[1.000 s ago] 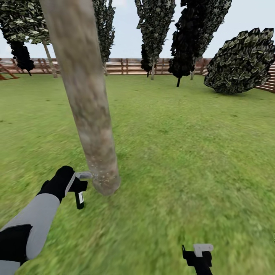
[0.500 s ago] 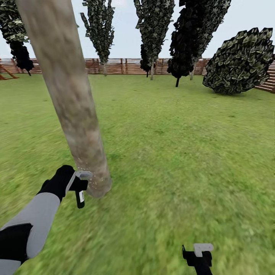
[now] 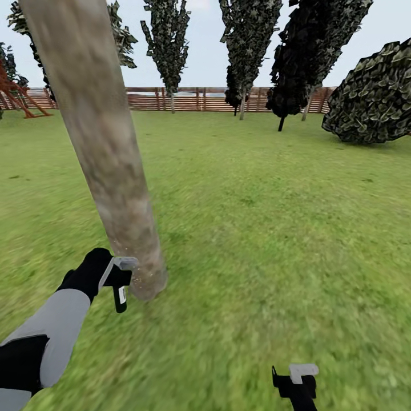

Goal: In the garden, pick up the pesticide atomizer on the floor and spray pesticide onto both trees until each tree trunk is fully covered.

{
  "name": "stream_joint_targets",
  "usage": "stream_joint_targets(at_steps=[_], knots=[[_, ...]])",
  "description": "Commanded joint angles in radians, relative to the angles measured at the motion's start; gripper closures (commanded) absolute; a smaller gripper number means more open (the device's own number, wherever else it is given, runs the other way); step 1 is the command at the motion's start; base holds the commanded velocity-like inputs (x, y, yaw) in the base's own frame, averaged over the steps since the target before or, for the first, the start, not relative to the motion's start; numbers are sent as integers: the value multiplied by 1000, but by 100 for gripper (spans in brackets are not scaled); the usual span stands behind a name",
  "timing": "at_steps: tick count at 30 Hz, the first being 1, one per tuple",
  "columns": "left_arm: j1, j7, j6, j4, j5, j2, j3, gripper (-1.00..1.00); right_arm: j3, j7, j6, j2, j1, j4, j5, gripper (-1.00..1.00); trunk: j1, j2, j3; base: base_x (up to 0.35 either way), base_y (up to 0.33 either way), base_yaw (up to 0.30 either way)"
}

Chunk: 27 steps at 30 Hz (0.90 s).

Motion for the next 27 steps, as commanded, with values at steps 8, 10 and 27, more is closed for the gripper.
stream_joint_targets(at_steps=[8,10,27], knots=[[-1,-8,3,-1,-14,-2,4,100,10,-3,-2,1,0,0,-7,-100,0,0,-1,91,-244,35],[-1,-8,4,-1,-15,-1,4,100,10,-3,-2,1,0,0,-7,-100,0,0,-1,2,-273,224],[-14,-7,10,-2,-13,9,7,100,10,-3,0,1,0,0,-7,-100,0,0,-1,102,-205,228]])
